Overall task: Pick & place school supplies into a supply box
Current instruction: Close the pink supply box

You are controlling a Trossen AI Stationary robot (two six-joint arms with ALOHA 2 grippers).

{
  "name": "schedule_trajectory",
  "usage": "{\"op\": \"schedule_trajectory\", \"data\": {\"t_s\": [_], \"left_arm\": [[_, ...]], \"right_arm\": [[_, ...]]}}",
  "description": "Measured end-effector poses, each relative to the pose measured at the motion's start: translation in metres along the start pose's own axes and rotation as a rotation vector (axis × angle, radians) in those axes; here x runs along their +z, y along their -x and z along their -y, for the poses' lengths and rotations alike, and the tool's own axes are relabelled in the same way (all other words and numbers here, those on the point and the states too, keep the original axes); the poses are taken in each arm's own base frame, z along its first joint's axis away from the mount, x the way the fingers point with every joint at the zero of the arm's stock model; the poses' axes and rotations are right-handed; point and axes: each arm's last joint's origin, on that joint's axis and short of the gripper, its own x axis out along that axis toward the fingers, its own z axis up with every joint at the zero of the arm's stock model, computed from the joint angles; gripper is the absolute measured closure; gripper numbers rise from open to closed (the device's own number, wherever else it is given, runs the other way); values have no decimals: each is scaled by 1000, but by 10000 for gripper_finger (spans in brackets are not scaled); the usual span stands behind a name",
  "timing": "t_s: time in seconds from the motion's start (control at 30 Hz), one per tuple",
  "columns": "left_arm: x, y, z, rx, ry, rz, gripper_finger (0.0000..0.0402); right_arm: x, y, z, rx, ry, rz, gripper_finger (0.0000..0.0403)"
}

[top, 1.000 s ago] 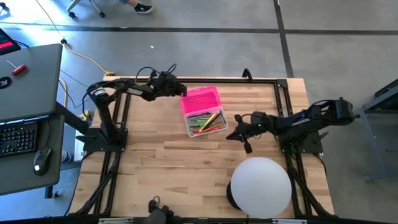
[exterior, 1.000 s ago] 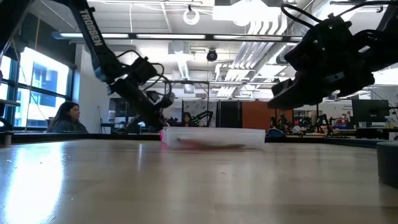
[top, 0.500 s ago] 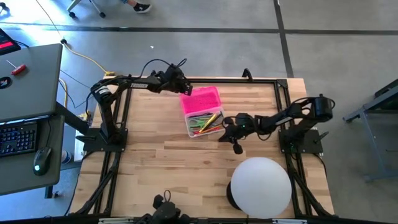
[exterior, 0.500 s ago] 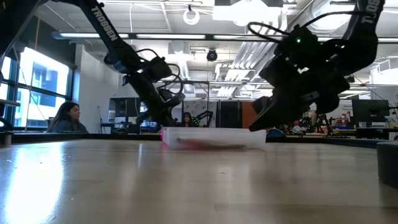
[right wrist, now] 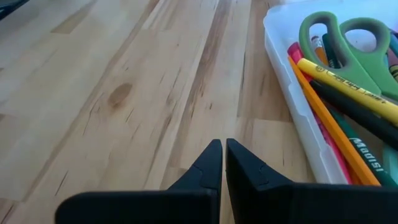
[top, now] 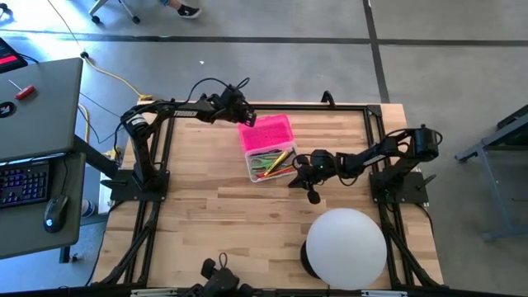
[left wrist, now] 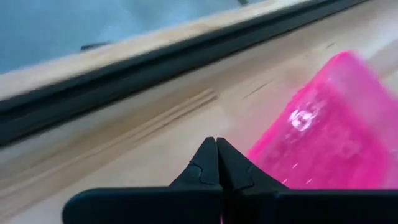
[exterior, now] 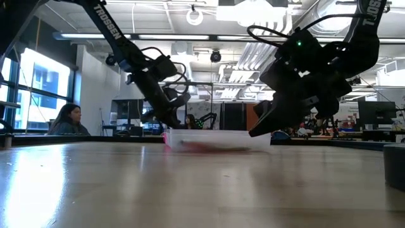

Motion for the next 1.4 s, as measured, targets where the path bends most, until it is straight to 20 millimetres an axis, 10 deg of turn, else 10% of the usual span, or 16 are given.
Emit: {"op": "schedule_trajectory", "data": {"t_s": [1.4], "left_arm": [[5,13,73,-267,-202,17,392]], "right_arm": [[-8,1,4,-166,2,-99,403]]}}
